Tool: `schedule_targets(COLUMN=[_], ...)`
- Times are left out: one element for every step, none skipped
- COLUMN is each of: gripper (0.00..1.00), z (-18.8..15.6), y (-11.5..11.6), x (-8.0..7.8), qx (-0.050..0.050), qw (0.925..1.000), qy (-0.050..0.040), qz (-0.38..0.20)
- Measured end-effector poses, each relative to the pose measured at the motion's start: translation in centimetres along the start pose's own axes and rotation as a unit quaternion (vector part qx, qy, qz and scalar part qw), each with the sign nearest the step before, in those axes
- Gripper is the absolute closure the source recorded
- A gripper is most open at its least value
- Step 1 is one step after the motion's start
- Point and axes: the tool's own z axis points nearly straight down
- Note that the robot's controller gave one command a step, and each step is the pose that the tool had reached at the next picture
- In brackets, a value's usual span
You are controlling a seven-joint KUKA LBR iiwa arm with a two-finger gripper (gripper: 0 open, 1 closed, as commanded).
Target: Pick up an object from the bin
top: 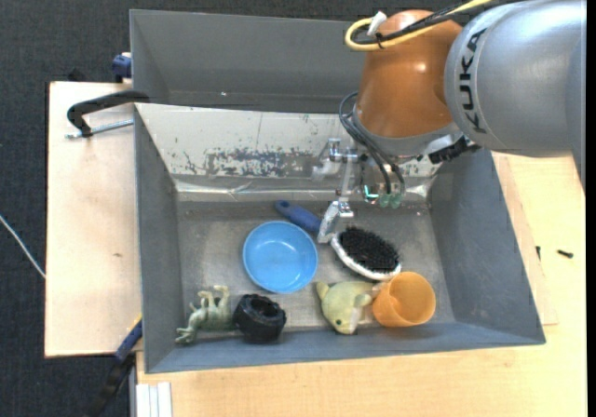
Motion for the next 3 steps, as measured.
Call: schedule_targets(gripper=[0.0,0.0,0.0], z=[7.6,6.0,5.4], y=[4.7,8.2,8.3], x=[1.7,3.0,2.9], qx=[0.0,0.001,0.002], qw=[0.9912,0.9566,0.8601], qy=[-0.0065,-0.0066,-0.0056], qz=[-0.132,-0.291,-0.51])
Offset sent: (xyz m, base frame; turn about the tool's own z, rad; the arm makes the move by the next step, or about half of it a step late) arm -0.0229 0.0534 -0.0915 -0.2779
